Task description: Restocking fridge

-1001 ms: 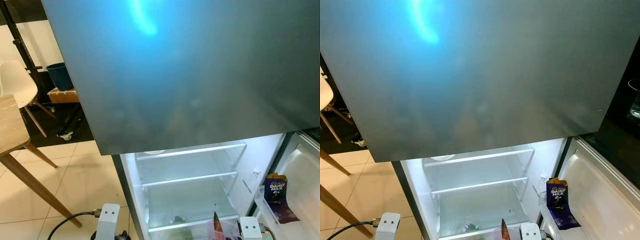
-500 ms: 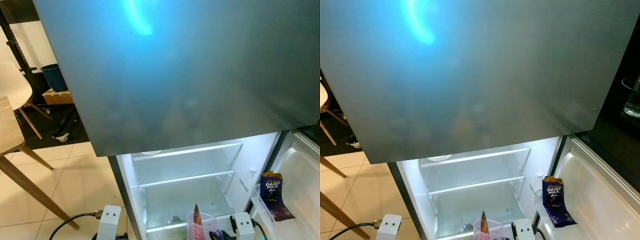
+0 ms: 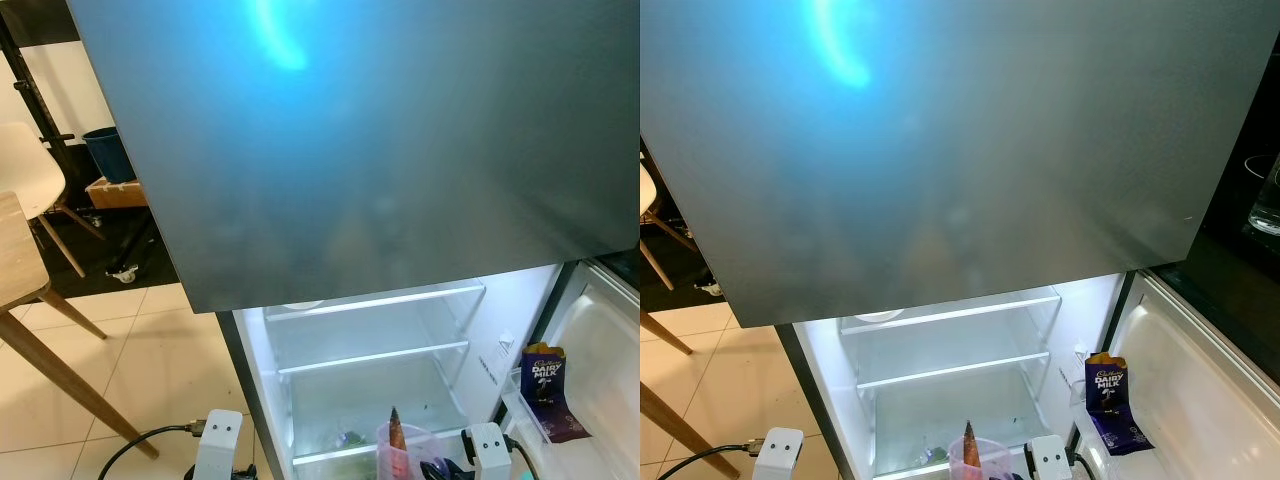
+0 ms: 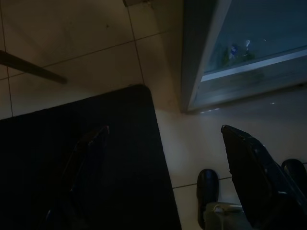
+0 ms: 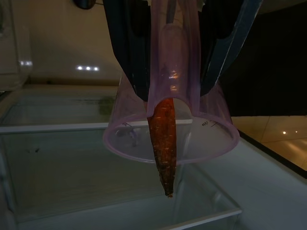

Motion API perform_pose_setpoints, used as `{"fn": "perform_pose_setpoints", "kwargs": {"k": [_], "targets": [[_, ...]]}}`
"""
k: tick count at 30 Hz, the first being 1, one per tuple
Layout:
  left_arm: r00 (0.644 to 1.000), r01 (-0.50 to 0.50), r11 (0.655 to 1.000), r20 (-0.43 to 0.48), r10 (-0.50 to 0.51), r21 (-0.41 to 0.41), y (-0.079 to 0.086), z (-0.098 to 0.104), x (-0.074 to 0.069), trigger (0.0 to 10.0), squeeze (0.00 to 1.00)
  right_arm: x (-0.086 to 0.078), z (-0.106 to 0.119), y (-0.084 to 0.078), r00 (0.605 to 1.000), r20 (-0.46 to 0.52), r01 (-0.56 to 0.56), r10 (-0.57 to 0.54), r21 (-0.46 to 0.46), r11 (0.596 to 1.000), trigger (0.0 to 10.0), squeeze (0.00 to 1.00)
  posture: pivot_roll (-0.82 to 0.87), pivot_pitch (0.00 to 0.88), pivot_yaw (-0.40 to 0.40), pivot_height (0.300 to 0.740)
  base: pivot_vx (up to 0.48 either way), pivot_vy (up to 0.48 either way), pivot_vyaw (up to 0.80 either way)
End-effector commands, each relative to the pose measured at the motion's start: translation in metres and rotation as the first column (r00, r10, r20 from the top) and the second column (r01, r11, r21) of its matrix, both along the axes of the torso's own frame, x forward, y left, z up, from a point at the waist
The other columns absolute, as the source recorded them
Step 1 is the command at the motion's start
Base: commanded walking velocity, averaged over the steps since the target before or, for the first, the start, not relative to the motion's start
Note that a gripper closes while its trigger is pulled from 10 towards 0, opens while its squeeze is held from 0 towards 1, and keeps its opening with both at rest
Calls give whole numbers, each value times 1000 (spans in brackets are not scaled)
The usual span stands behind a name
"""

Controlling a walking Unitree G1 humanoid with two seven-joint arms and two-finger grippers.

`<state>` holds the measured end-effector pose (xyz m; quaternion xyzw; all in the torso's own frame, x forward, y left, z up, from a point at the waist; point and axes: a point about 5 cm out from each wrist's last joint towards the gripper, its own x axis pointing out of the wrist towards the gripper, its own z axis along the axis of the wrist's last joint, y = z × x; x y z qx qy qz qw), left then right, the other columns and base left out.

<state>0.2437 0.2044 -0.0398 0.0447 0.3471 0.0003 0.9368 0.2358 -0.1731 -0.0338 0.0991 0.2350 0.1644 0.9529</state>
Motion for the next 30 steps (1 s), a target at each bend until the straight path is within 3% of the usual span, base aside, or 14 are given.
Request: {"fn": "perform_pose_setpoints", "kwargs": {"k": [1,30], "targets": [[1000,-6,1000,-16,7,9,3,-2,-4,10000,0,3,2,3,1000,13,-2,2,-5,1000,10000,0,-44,107,29,740,0,0,0],[1000,-12,1000,0,12,-7,-1,-1,-2,10000,0,3,-1,-1,998,-15,63,-63,-40,997,10000,0,-46,112,35,740,0,0,0]]}}
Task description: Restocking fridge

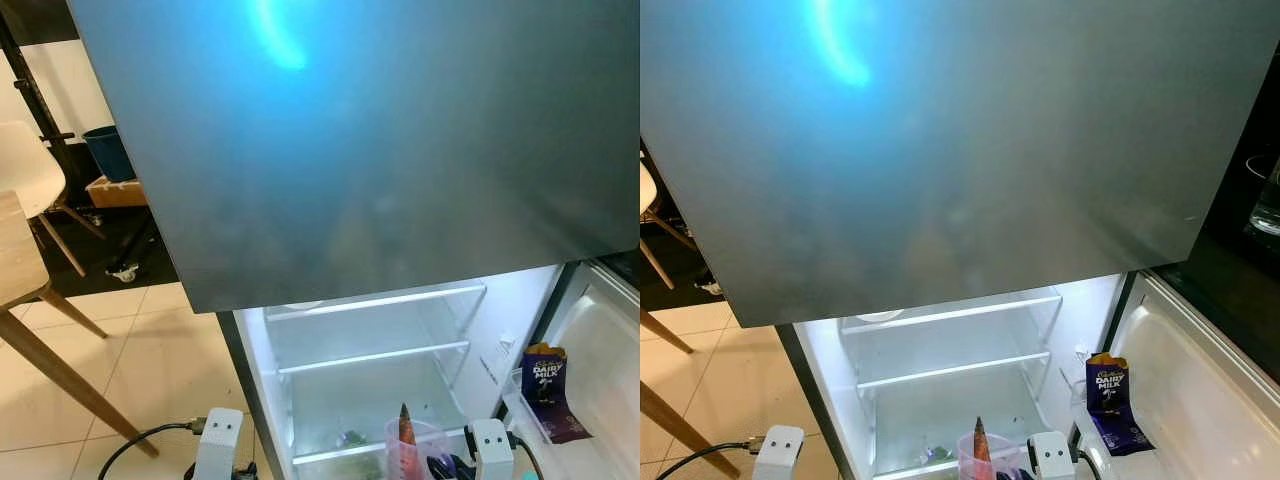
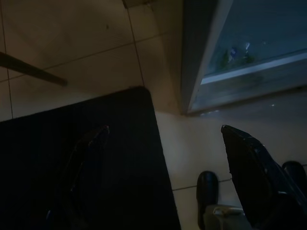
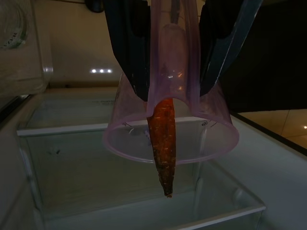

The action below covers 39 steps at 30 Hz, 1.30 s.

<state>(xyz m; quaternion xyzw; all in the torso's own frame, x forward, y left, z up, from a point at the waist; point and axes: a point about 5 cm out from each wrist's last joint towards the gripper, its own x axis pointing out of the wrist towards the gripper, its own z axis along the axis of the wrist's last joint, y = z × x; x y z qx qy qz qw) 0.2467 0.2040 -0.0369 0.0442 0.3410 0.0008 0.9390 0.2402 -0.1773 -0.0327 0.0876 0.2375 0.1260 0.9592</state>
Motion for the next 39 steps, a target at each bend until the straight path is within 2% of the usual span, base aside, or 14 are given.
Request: {"fn": "perform_pose_setpoints", "kwargs": {"k": [1,15,39], "targets": [[1000,-11,1000,-13,11,-6,0,-4,-5,10000,0,-1,-2,3,1000,-11,-6,6,3,1000,10000,0,-46,112,35,740,0,0,0],[1000,-23,1000,-21,23,-18,0,-4,-6,10000,0,0,-1,1,1000,-13,-7,7,-2,1000,10000,0,-50,112,33,740,0,0,0],[1000,-21,1000,-20,20,-21,0,-4,-6,10000,0,-2,-2,1,1000,-15,-8,8,-4,1000,10000,0,-49,119,34,740,-295,0,0]]}}
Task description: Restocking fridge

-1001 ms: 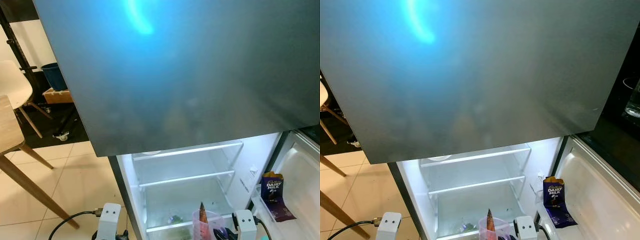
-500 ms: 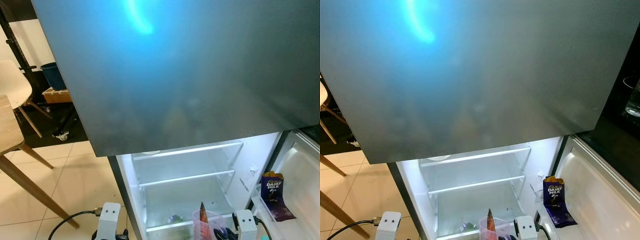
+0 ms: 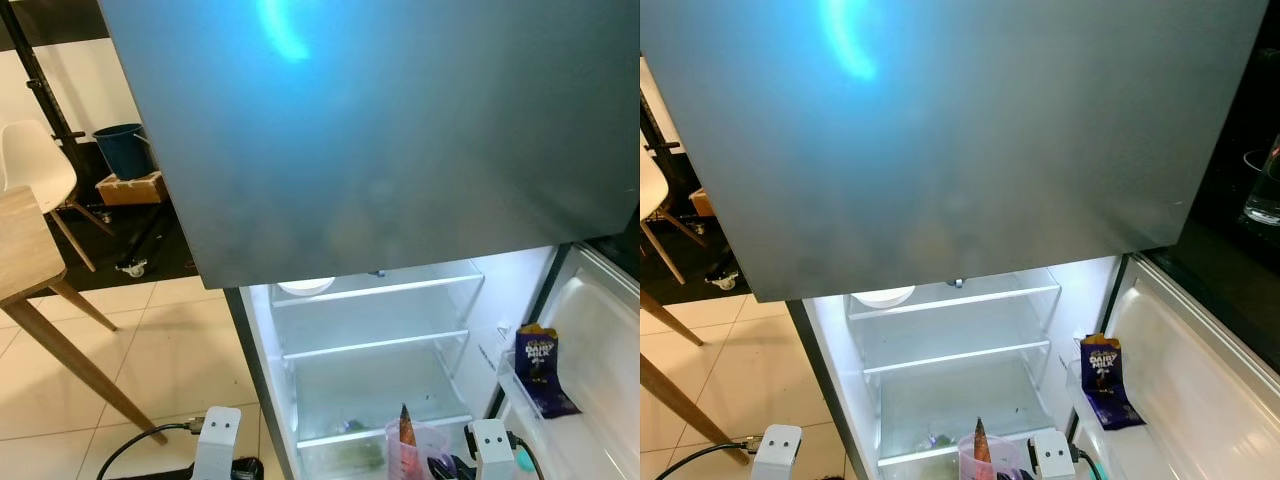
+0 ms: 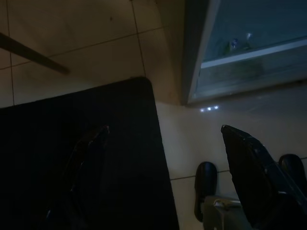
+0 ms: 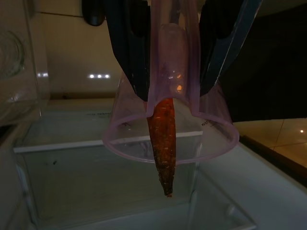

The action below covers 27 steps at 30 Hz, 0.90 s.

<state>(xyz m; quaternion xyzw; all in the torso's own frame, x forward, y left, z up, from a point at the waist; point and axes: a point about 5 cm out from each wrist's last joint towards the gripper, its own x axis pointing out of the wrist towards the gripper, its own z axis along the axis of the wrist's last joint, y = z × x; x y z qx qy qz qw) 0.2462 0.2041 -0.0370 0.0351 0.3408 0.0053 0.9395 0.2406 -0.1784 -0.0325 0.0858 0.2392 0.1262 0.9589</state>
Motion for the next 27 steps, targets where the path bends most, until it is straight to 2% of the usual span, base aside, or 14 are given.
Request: {"fn": "perform_pose_setpoints", "kwargs": {"k": [1,27], "targets": [[1000,-5,1000,-22,5,-8,-1,-4,-6,10000,0,-2,-2,2,1000,-12,-7,7,0,1000,10000,0,-51,118,34,740,-326,0,0],[1000,-6,1000,-27,6,-9,0,-6,-8,10000,0,-1,0,1,1000,-5,-19,19,-4,1000,10000,0,-57,114,28,740,-328,0,0]]}}
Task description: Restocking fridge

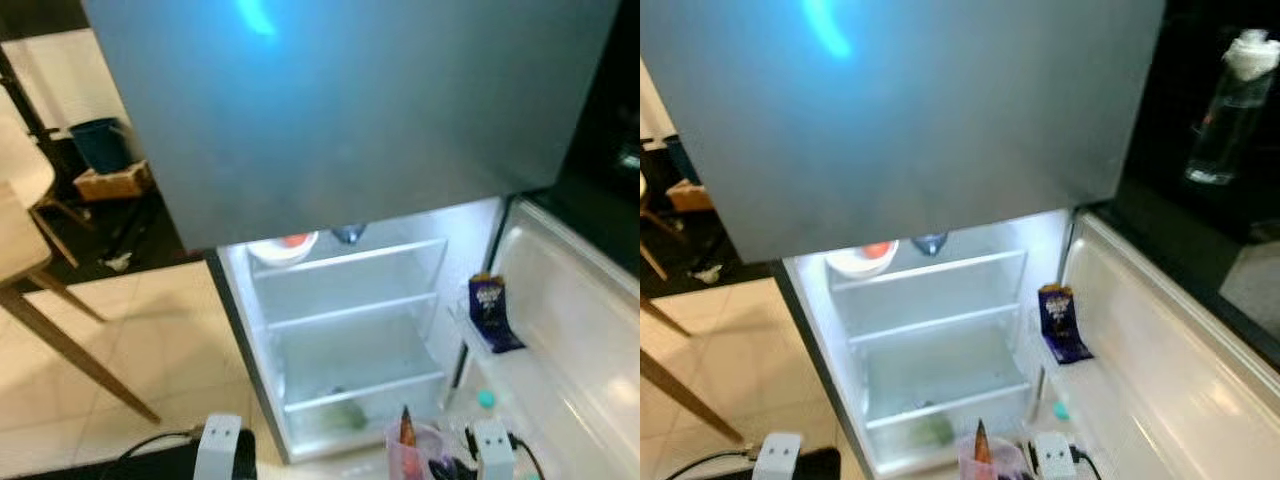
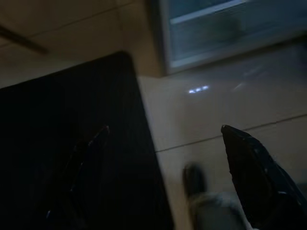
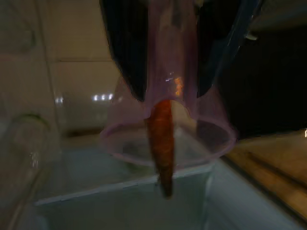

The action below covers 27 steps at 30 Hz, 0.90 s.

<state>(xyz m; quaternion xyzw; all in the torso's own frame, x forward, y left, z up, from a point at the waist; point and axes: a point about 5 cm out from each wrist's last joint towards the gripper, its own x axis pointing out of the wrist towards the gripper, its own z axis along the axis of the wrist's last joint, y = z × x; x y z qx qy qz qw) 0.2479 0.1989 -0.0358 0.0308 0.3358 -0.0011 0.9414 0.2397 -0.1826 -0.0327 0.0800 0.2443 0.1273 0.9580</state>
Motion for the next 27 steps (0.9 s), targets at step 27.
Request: {"fn": "perform_pose_setpoints", "kwargs": {"k": [27], "targets": [[997,-53,998,-48,54,31,12,-4,-7,10000,0,3,1,7,1000,1,-15,15,9,1000,10000,0,-39,131,29,740,-168,0,0]]}}
